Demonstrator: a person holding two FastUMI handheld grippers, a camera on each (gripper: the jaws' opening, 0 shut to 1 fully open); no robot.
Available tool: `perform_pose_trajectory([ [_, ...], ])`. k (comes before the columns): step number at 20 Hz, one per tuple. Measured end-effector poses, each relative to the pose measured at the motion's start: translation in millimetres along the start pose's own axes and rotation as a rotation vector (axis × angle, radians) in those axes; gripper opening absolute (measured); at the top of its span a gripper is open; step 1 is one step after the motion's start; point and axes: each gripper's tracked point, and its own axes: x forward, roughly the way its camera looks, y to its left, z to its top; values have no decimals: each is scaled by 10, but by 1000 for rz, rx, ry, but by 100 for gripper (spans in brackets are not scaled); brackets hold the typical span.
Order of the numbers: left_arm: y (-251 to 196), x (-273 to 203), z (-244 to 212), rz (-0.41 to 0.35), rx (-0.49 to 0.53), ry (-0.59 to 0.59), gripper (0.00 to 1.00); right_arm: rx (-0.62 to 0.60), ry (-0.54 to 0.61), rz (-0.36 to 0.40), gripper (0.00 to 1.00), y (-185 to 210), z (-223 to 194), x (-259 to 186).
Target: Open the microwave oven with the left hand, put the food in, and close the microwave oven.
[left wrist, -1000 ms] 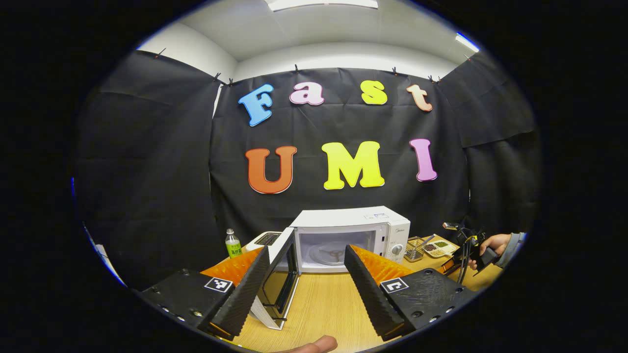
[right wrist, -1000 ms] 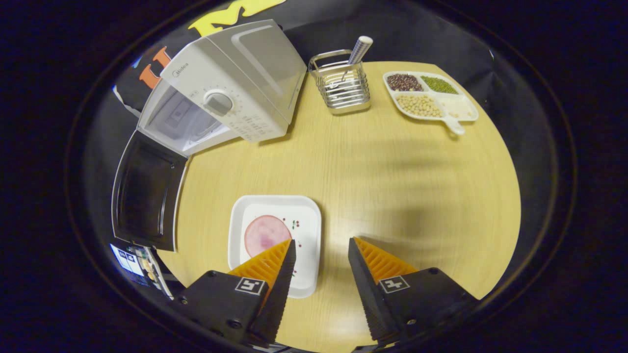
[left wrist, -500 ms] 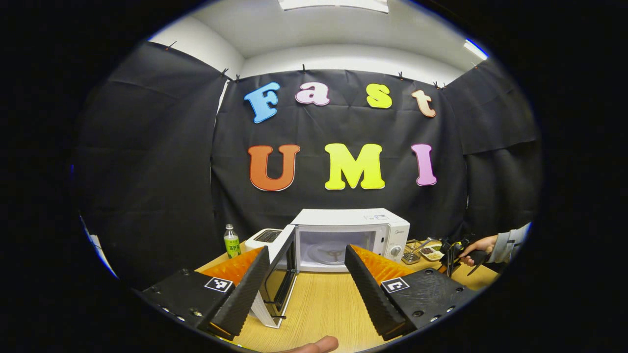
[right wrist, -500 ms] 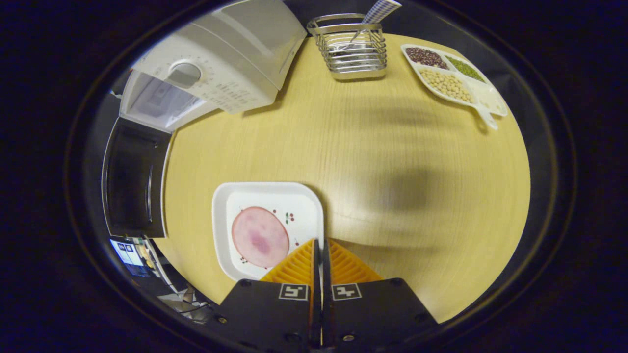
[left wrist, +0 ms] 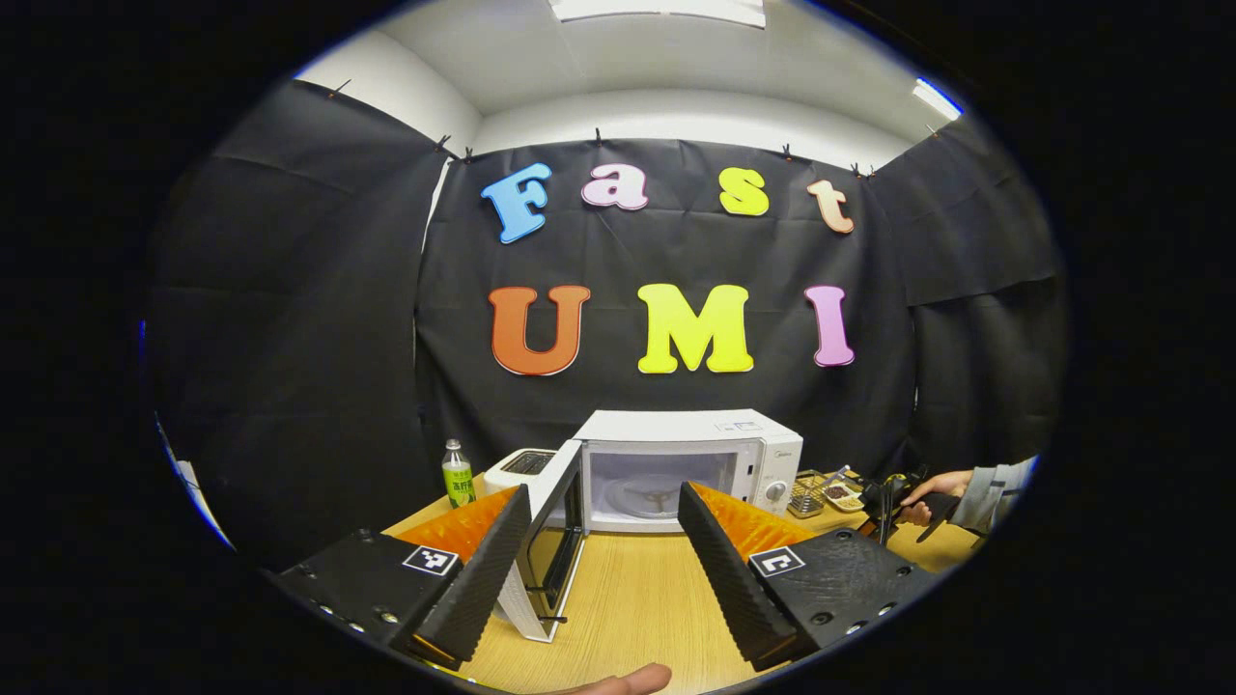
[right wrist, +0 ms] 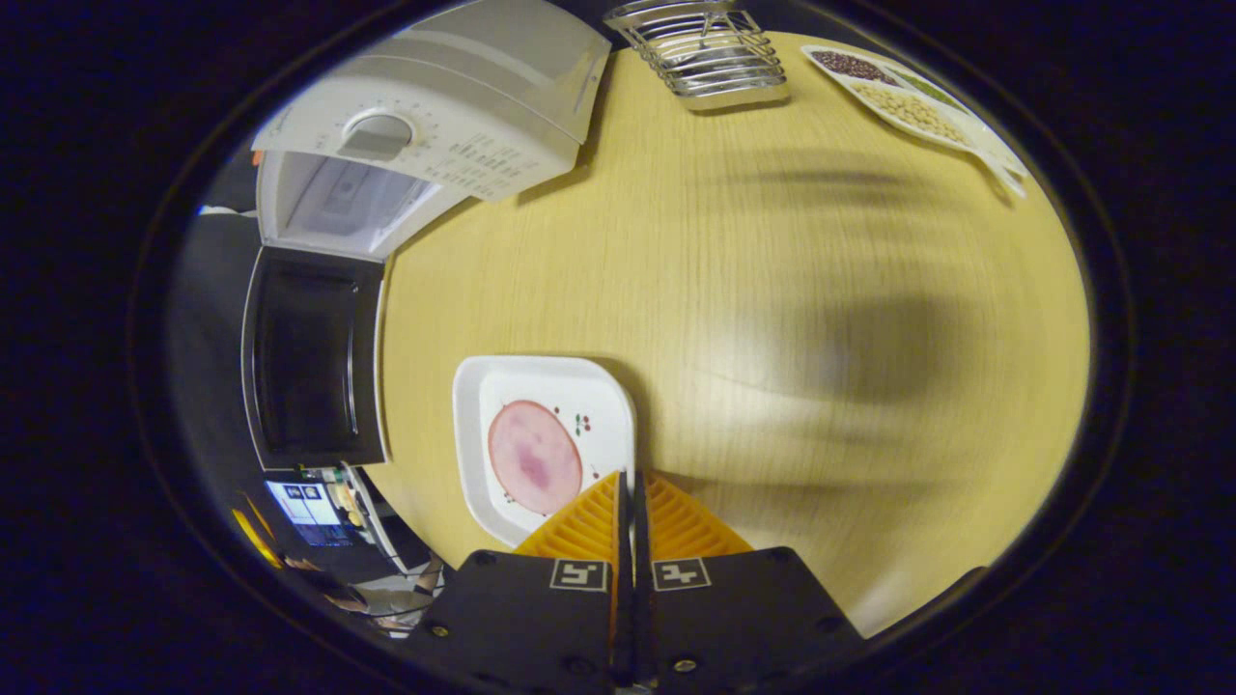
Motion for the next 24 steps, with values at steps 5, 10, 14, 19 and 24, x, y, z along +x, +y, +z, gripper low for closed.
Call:
perform_pose_trajectory([
  [5, 36, -67, 82, -2, -13, -33, 93, 59, -96, 87, 4, 117, -88, -144],
  [10, 140, -64, -44, 18, -31, -1, 93, 99, -157, 125, 4, 526, -218, -315],
  [14, 208, -114, -90, 19, -38, 4, 93, 132, -139, 176, 4, 1022, -326, -200],
  [19, 351, -217, -65, 25, -38, 0, 93, 129, -124, 210, 4, 1611, -349, 104],
  [24, 492, -302, -30, 22, -32, -25, 93, 200, -122, 210, 4, 2013, -182, 437],
])
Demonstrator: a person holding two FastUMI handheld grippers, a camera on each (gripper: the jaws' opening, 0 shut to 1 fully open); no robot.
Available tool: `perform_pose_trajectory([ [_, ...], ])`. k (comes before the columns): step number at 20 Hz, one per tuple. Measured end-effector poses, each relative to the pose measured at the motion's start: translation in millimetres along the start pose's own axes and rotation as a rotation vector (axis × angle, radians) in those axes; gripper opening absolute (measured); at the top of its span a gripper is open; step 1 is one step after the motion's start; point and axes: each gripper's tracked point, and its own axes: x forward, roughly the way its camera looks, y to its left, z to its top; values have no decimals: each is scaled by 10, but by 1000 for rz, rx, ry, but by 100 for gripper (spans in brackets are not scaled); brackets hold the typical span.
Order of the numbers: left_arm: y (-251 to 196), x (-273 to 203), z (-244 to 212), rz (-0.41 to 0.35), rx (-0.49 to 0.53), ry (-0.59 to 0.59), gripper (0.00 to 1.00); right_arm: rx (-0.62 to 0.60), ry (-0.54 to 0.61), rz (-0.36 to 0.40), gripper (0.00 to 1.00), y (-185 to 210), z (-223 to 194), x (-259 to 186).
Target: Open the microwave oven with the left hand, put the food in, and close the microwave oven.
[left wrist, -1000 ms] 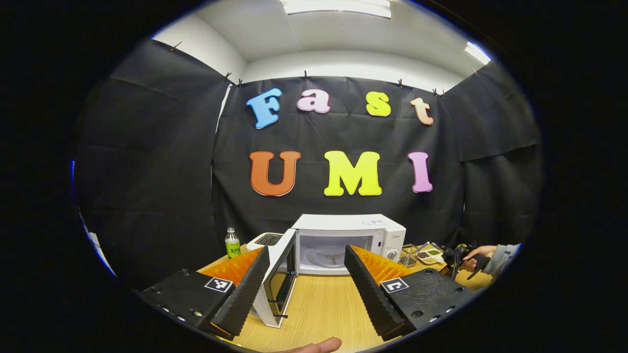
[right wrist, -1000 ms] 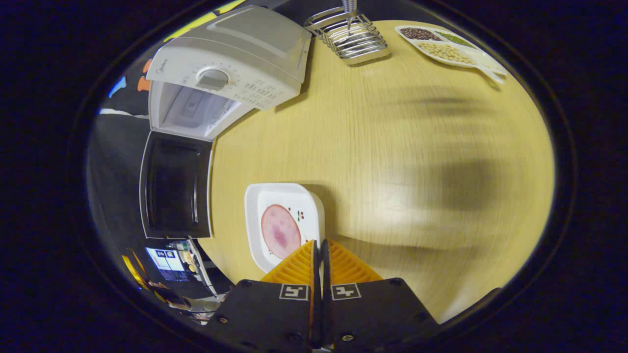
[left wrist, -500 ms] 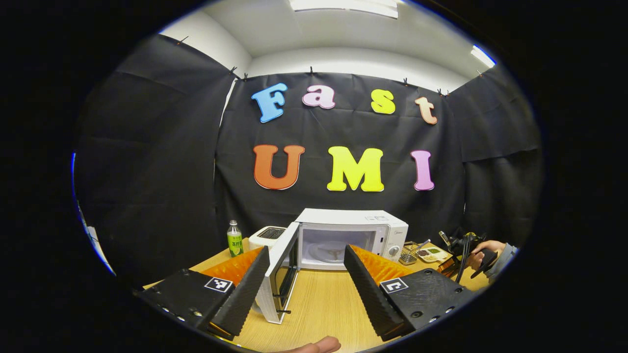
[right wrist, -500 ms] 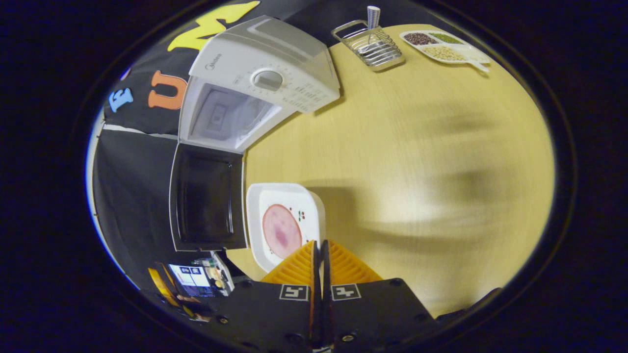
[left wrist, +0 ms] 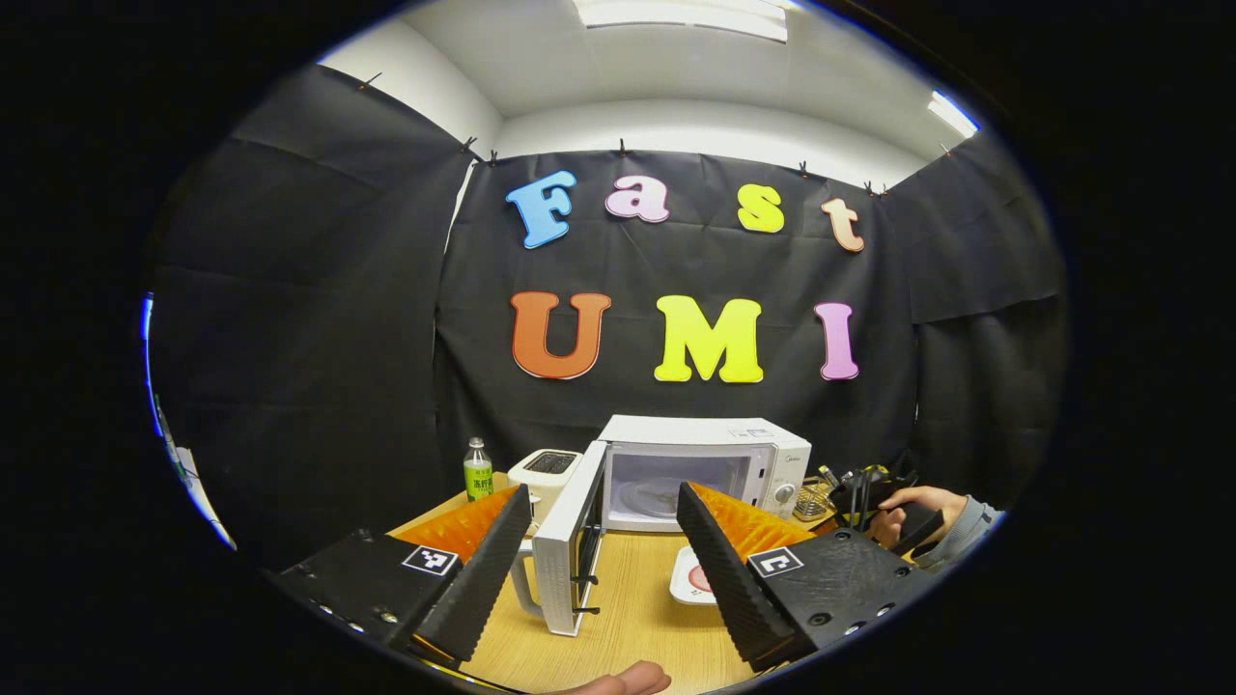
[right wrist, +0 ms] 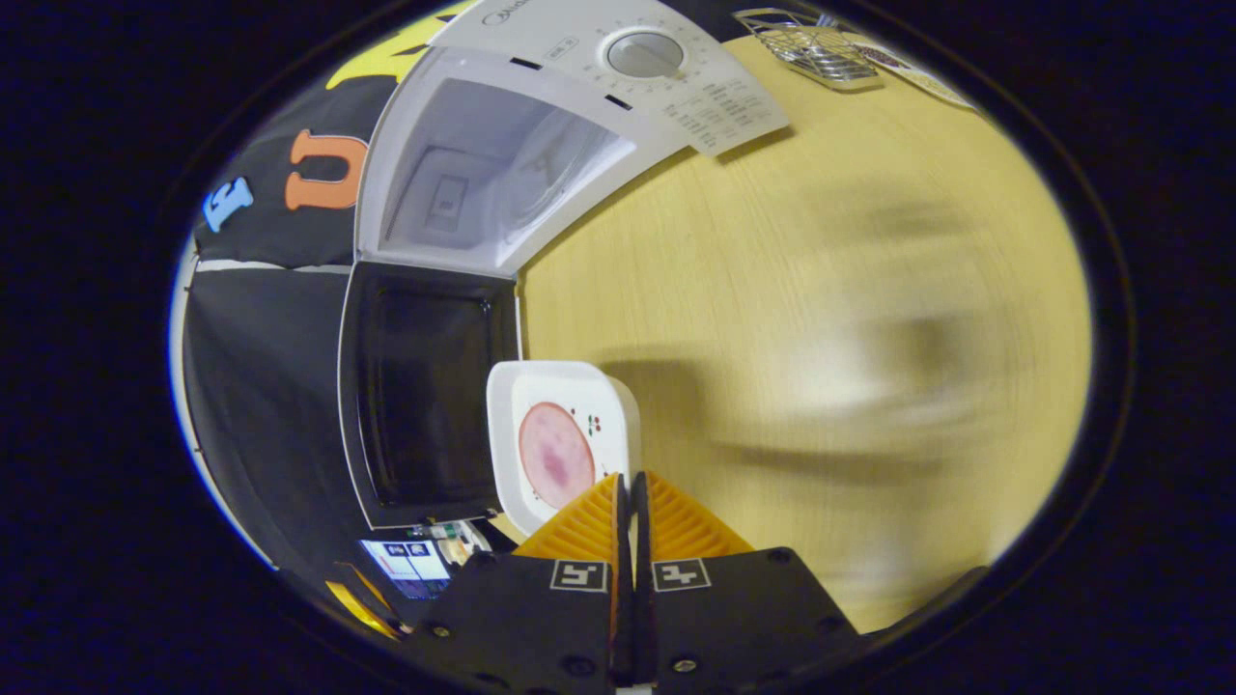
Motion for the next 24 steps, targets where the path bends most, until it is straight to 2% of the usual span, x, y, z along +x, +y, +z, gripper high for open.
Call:
perform_pose_trajectory([
  [5, 229, -26, -154, 30, 30, 21, 93, -15, -74, -76, 4, 152, 173, 339],
  [8, 293, -22, -161, 34, 26, 19, 93, 68, -130, -27, 4, 287, 350, 516],
  [11, 288, -28, -146, 20, 11, 9, 93, 232, -241, 46, 4, 401, 597, 643],
  [13, 258, 0, -179, 9, 15, 17, 93, 306, -371, 80, 4, 466, 860, 663],
  [16, 166, 0, -229, -13, 24, 29, 93, 319, -549, 102, 4, 558, 1237, 660],
  [18, 174, -4, -263, -13, 33, 34, 93, 342, -590, 121, 4, 643, 1393, 700],
  [22, 190, -25, -315, -6, 37, 42, 93, 458, -646, 223, 4, 868, 1774, 889],
  [24, 227, -22, -332, 2, 37, 40, 93, 519, -707, 226, 4, 865, 1960, 959],
])
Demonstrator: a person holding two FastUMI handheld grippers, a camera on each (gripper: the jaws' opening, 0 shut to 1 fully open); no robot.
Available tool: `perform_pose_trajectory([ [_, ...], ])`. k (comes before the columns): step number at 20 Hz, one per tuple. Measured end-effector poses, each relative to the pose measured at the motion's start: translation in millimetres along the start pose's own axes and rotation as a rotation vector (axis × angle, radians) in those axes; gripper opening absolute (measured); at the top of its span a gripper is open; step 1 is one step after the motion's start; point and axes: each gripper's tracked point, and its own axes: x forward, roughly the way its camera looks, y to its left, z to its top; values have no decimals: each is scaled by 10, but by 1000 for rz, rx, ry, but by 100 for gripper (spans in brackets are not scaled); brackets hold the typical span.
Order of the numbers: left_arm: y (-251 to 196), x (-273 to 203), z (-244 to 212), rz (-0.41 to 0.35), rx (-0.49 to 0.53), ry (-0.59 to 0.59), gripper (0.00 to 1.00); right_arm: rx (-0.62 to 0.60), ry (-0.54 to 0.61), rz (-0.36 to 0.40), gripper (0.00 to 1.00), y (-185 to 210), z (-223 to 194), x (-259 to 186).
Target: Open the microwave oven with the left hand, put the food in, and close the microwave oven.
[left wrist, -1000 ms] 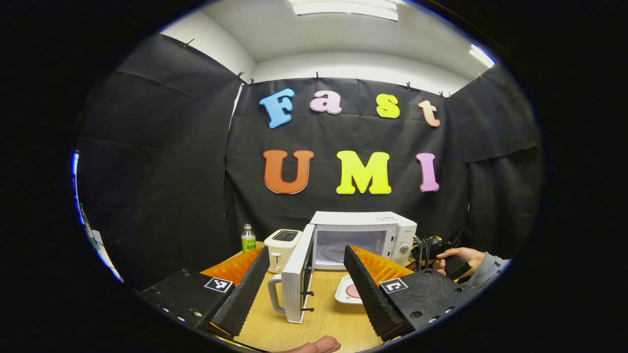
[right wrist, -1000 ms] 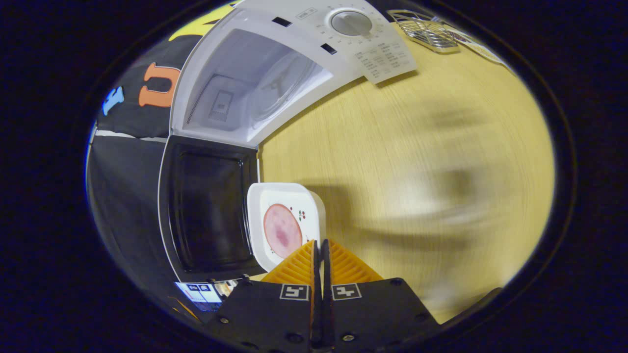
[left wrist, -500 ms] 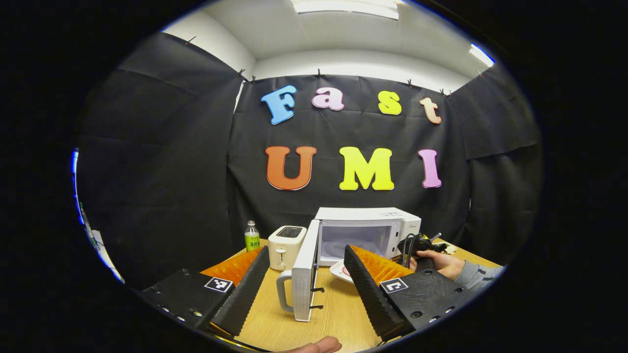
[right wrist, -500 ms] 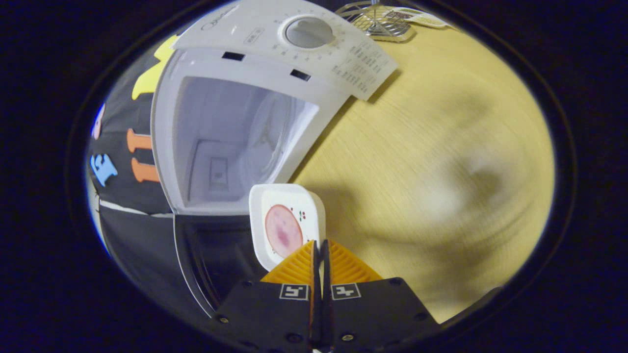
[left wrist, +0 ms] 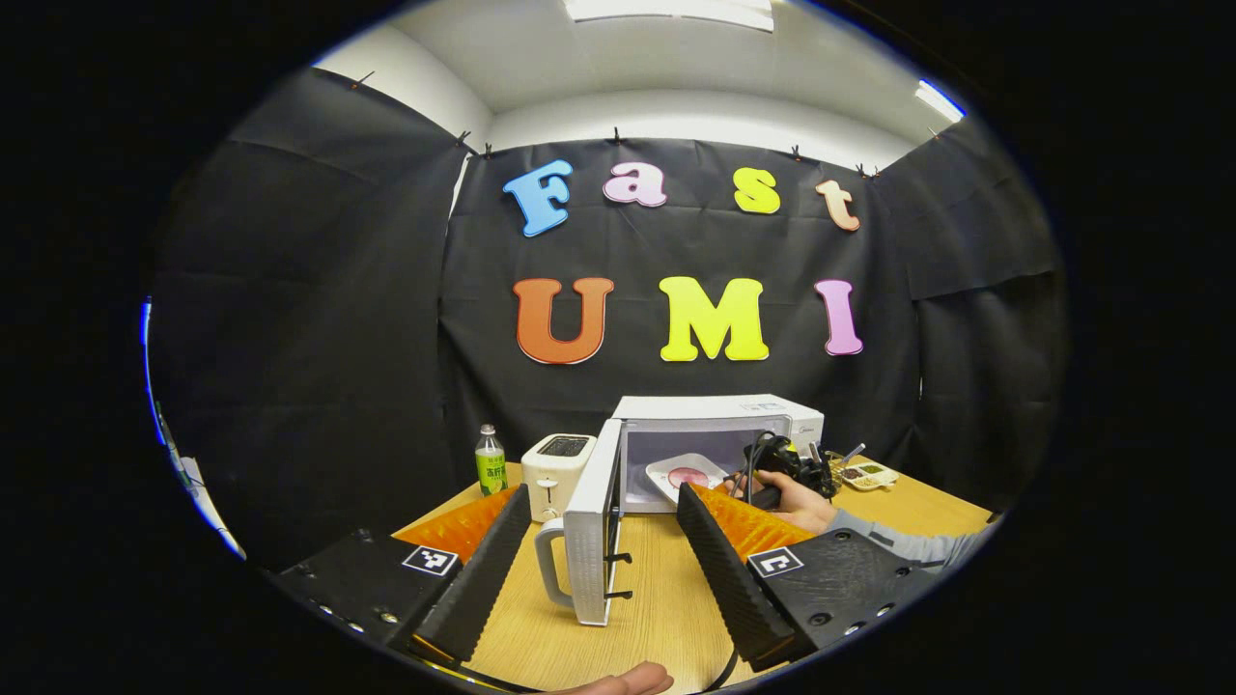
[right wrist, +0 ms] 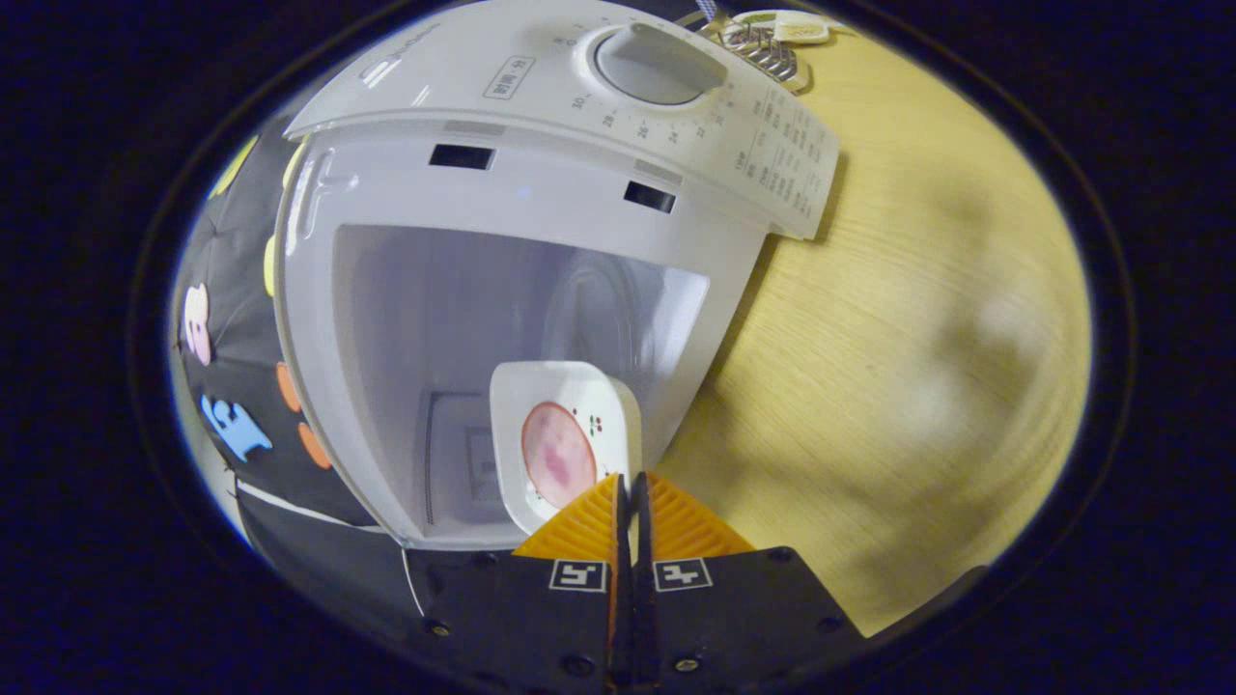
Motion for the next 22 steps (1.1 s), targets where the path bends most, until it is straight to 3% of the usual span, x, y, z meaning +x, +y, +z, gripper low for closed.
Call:
perform_pose_trajectory([
  [3, 18, -8, -78, 7, -8, 20, 93, 96, -74, -52, 5, -63, 52, 182],
  [5, 60, -32, -128, 13, 3, 38, 93, 141, -104, -47, 5, -10, 59, 298],
  [13, 168, -102, -217, 30, -3, 57, 93, 107, -174, -3, 11, 153, 142, 498],
  [18, 216, -121, -255, 36, 0, 67, 93, 24, -254, 9, 12, 201, 359, 538],
  [22, 295, -129, -295, 56, 4, 73, 93, -130, -348, 27, 11, 254, 513, 452],
])
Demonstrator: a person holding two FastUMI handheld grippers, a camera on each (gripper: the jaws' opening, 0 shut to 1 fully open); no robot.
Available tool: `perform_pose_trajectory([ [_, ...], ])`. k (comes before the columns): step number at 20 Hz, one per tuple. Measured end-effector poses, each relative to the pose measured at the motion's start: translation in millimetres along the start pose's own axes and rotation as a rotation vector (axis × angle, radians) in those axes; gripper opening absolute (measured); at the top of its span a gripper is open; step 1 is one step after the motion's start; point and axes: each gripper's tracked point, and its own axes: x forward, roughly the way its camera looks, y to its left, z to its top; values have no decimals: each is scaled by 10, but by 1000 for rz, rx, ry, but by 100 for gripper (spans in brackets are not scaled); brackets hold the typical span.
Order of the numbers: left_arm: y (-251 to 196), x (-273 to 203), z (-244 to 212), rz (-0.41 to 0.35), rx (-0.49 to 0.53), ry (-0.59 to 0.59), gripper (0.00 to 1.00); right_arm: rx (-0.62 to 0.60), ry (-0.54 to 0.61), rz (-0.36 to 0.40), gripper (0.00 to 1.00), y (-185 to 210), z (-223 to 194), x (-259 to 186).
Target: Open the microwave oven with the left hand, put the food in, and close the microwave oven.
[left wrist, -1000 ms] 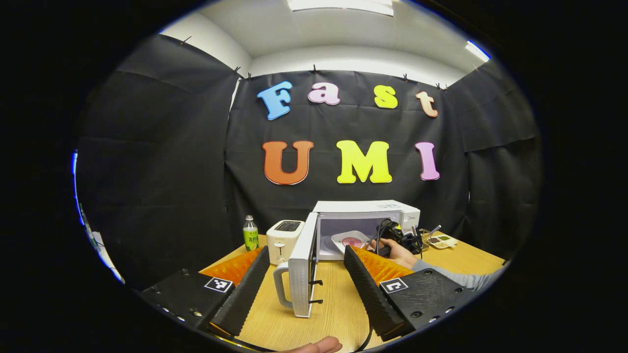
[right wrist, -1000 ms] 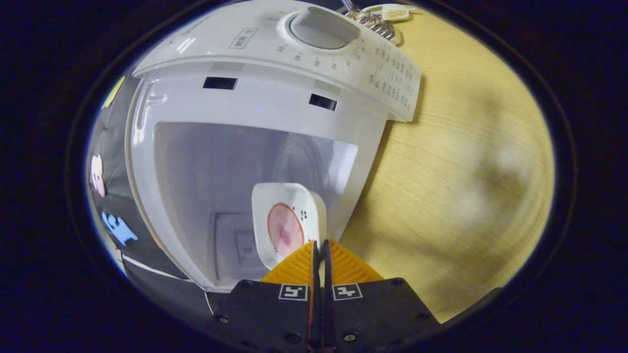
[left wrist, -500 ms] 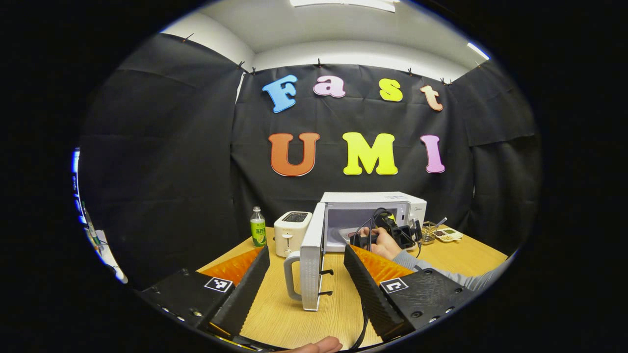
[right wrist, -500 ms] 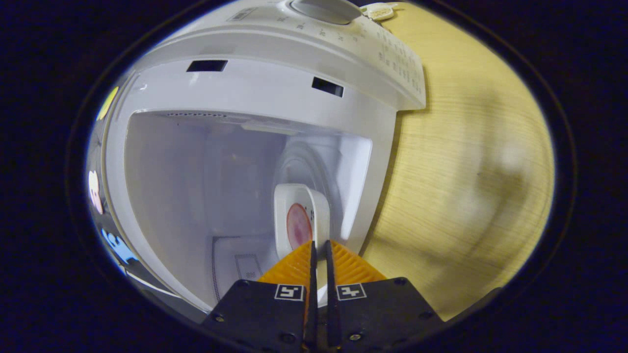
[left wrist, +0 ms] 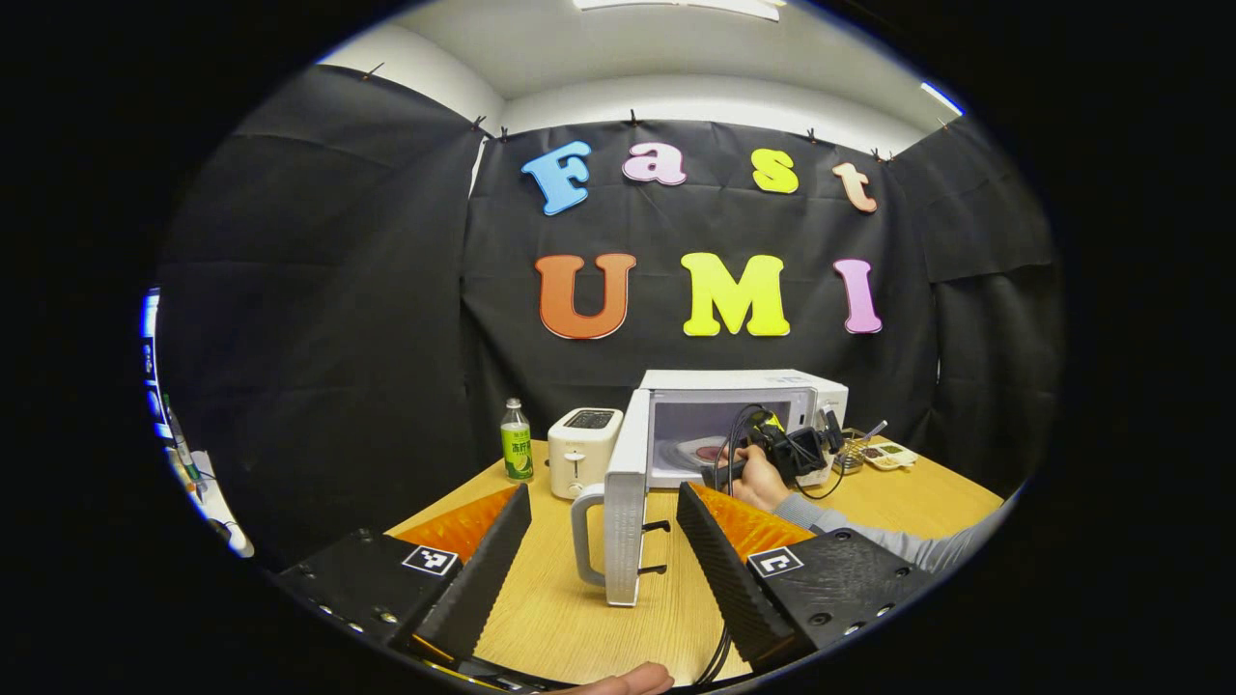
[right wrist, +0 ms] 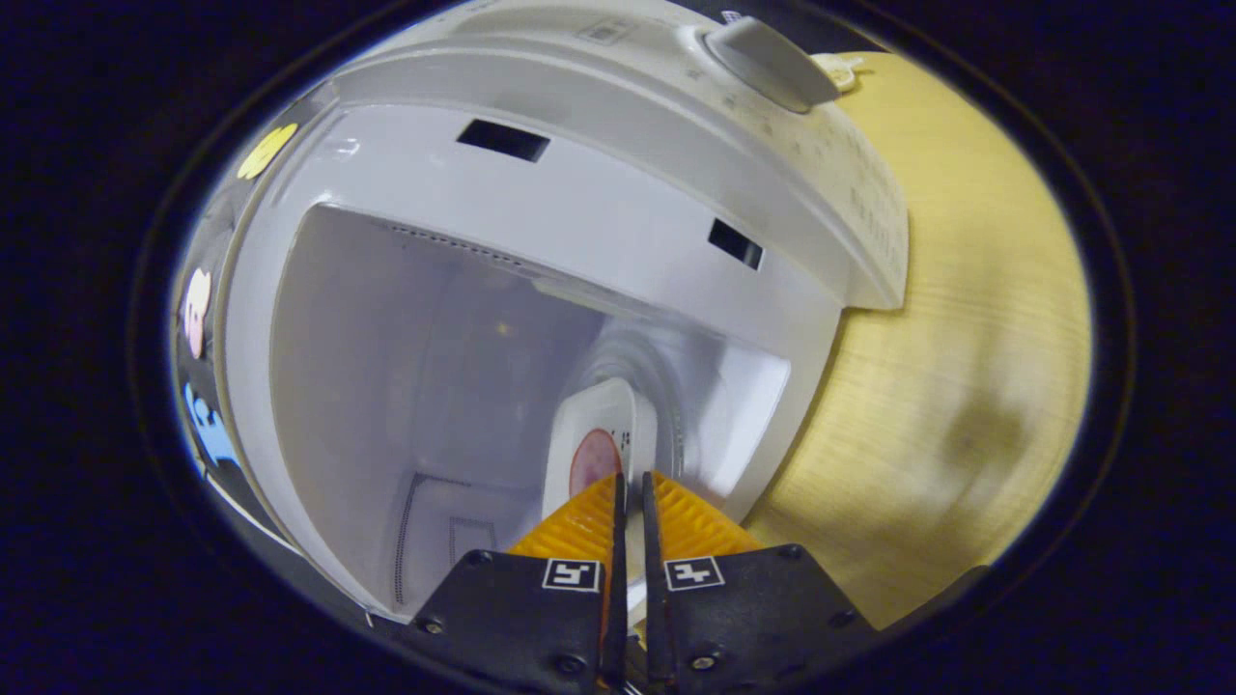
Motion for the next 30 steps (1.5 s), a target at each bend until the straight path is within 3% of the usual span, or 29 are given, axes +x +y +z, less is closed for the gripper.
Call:
perform_pose_trajectory([
  [1, 12, -2, -19, 4, -5, -2, 93, -48, -29, 5, 11, -8, 53, -52],
  [3, 3, -7, -45, -8, -16, -1, 93, -185, -67, 37, 21, 53, 89, -137],
  [4, -2, -13, -57, -10, -19, 0, 93, -240, -74, 53, 14, 87, 95, -176],
  [5, 15, -31, -67, -8, -20, 1, 93, -280, -67, 70, 17, 104, 68, -233],
  [6, 28, -44, -58, -6, -17, -3, 93, -317, -51, 78, 40, 116, 41, -298],
  [8, 76, -90, -15, 3, -15, -17, 93, -394, -31, 90, 64, 145, 18, -449],
  [9, 90, -115, 15, 5, -16, -27, 93, -447, -19, 90, 71, 118, 17, -522],
  [10, 114, -132, 42, 9, -19, -33, 93, -492, -8, 97, 93, 110, 19, -593],
  [11, 164, -145, 37, 17, -21, -36, 93, -531, 8, 113, 99, 118, 9, -680],
  [15, 405, -129, 65, 72, -31, -45, 93, -710, -4, 175, 100, 159, 191, -1231],
  [16, 456, -113, 61, 78, -31, -45, 93, -753, -7, 195, 90, 184, 256, -1404],
  [18, 557, -51, 86, 87, -35, -41, 93, -841, 0, 234, 90, 244, 400, -1783],
  [20, 641, -26, 162, 89, -33, -60, 93, -914, -27, 278, 91, 322, 634, -2185],
  [21, 676, 2, 181, 87, -28, -71, 93, -951, -52, 292, 100, 346, 776, -2395],
  [24, 707, 118, 184, 48, -19, -76, 93, -1054, -141, 374, 100, 488, 1196, -3098],
  [27, 665, 284, 105, -25, -19, -79, 93, -1151, -263, 376, 100, 466, 1685, -3848],
  [28, 683, 373, 49, -35, -11, -80, 93, -1163, -302, 363, 91, 455, 1852, -4085],
  [29, 724, 435, -34, -31, 0, -69, 93, -1171, -329, 342, 100, 382, 1995, -4296],
  [30, 739, 501, -114, -41, 15, -63, 93, -1174, -342, 327, 100, 306, 2089, -4496],
])
